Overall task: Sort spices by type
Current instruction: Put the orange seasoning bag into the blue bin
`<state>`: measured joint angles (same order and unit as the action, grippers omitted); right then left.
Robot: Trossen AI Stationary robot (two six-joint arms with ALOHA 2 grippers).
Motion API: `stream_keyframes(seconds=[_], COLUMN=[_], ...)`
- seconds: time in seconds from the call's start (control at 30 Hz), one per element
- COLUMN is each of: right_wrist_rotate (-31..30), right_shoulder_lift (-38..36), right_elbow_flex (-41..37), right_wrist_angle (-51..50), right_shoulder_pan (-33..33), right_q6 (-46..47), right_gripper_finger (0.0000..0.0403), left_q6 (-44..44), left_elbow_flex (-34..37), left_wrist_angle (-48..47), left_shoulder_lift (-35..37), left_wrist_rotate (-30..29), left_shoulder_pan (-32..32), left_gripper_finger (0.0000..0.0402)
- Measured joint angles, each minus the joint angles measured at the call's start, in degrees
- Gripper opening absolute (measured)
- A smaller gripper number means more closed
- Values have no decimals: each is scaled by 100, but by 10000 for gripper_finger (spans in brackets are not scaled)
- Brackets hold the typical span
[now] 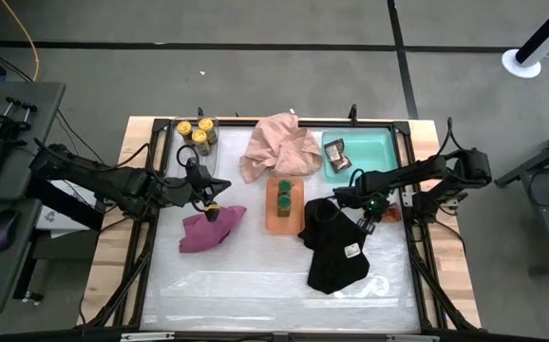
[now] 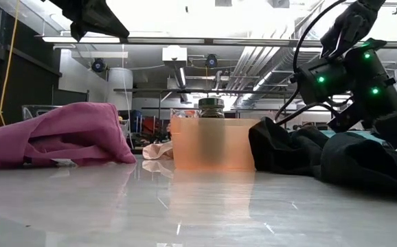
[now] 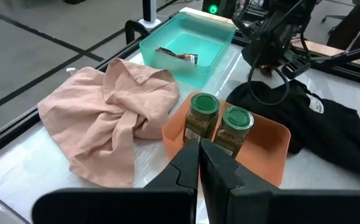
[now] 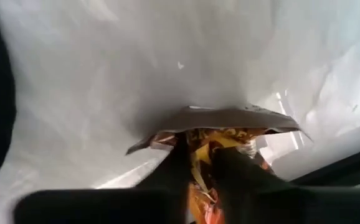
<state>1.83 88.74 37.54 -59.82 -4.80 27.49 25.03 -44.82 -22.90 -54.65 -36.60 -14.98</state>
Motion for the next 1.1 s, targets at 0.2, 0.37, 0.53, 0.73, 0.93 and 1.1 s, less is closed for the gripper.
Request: stream_keyframes(seconds=[0.2,0.37,0.53,0.73,0.93,1.1], right_wrist_rotate=[601,546,-1138,-918,-733,-757], right_shoulder_lift=[-463,-1231,-1612,-1317,-680,-374], right_elbow_flex=[520,1813,2804,2460,1855,1781], right_wrist_angle=[-859,-1009,-556,219,1076,1752], right_shoulder_pan=[200,284,-682,-2724,-3967,-4162], right_q6=[98,750,1525,2016,2586,2789], right_gripper_finger=[41,25,25,28,31,67], left_q6=[-157,-161,-130,-126,-119,-14], left_elbow_flex=[0,0,0,0,0,0], left_wrist_angle=[0,0,8,21,44,46], left_shoulder_lift=[0,0,1,1,2,2], left_wrist_rotate=[-4,-9,-9,14,269,343], left_shoulder_pan=[0,0,1,0,-7,-7], left_gripper_finger=[0,0,0,0,0,0])
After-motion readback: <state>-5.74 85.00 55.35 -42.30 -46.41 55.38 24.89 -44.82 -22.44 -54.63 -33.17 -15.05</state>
